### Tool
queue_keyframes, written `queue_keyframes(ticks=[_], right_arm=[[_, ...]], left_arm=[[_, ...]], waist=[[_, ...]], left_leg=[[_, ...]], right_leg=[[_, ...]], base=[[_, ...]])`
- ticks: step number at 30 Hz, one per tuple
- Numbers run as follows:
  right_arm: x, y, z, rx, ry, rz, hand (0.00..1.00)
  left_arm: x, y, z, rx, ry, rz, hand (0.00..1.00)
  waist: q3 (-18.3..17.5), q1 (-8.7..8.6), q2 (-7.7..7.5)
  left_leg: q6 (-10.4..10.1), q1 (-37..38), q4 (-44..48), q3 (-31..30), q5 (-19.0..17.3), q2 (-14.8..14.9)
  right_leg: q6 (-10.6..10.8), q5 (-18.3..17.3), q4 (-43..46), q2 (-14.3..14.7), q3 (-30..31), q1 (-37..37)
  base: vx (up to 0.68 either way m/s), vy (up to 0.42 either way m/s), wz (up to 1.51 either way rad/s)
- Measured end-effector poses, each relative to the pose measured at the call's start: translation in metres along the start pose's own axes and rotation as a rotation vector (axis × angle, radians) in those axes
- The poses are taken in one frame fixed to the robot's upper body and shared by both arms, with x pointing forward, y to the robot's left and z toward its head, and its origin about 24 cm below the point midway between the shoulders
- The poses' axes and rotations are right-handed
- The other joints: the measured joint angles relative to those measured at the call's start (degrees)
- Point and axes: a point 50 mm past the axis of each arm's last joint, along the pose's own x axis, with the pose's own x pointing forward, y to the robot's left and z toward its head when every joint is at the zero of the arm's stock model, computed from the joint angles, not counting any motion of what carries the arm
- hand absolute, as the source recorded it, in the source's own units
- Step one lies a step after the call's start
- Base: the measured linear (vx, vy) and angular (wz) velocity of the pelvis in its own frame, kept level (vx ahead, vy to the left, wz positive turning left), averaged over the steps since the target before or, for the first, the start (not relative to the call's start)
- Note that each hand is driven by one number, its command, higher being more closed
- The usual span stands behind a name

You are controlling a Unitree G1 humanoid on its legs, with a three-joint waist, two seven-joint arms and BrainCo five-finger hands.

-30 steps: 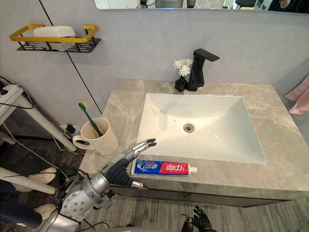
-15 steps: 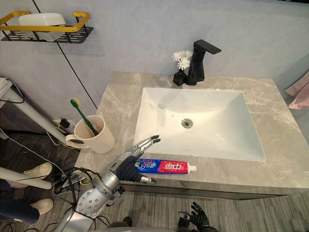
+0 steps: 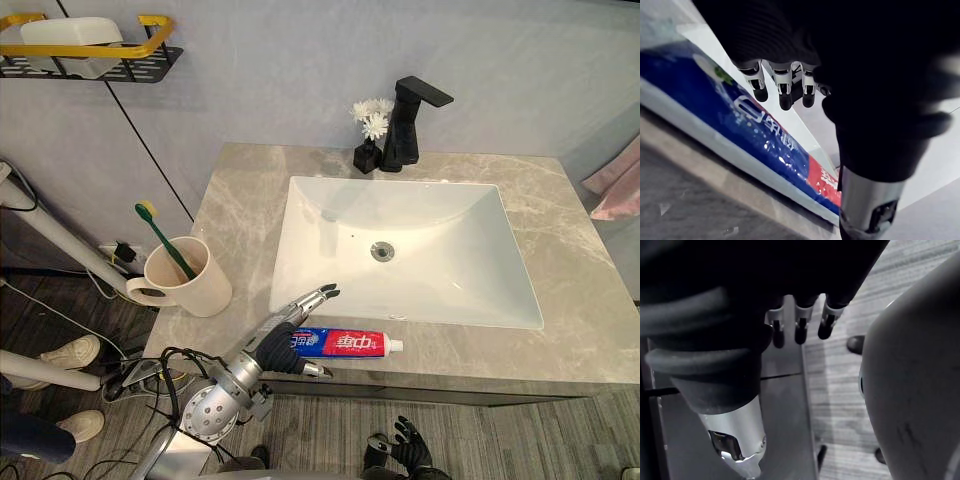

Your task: Organize washtable

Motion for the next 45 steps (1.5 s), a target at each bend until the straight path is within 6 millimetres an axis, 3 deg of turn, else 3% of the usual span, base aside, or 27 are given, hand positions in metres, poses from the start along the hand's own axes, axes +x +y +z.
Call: queue_keyframes(ticks=[6,7,16,20,39,45], right_arm=[[-0.001,0.0,0.002,-0.001,-0.014,0.0,0.0],[-0.001,0.0,0.003,-0.002,-0.015,-0.001,0.0],[0.0,0.002,0.017,-0.018,-0.074,0.007,0.0],[0.0,0.002,0.018,-0.023,-0.08,0.007,0.0],[-0.002,-0.001,0.016,-0.01,-0.084,-0.023,0.0],[-0.002,0.0,0.02,0.081,-0.109,-0.006,0.0]], left_arm=[[0.004,-0.004,0.0,0.006,-0.006,-0.022,0.0],[0.004,-0.005,-0.002,0.006,0.002,-0.024,1.0],[0.019,0.001,-0.017,0.088,0.044,0.04,1.0],[0.025,0.008,-0.022,0.16,0.036,0.078,1.0],[0.03,0.009,-0.024,0.265,0.004,0.185,1.0],[0.03,0.009,-0.022,0.262,0.01,0.187,1.0]], waist=[[0.2,-0.05,0.12],[0.2,-0.07,0.2],[0.1,-0.29,0.44],[0.1,-1.56,0.3],[0.0,-1.47,0.43],[-0.1,-1.51,0.29]], left_leg=[[0.0,0.0,-0.1,0.2,0.0,0.0],[0.0,0.1,-0.2,0.3,0.0,0.0],[0.0,1.0,-0.7,0.8,0.0,0.0],[0.0,1.1,-1.1,1.0,0.0,0.0],[-0.2,1.2,-1.2,0.4,0.1,0.0],[-0.3,2.8,-1.8,0.8,0.2,0.0]], right_leg=[[0.0,0.0,0.0,0.0,0.2,-0.1],[0.0,0.0,-0.1,0.1,0.2,-0.1],[-0.2,0.1,-0.5,0.2,0.6,0.2],[-0.2,0.6,-1.5,0.4,0.7,0.5],[-0.3,1.0,-1.7,0.4,0.8,0.6],[-0.2,1.0,-1.7,0.4,1.2,1.6]], base=[[0.0,-0.001,-0.01],[0.0,0.0,0.0],[0.0,-0.003,-0.02],[0.01,-0.003,-0.02],[-0.02,-0.006,0.0],[0.0,0.001,-0.02]])
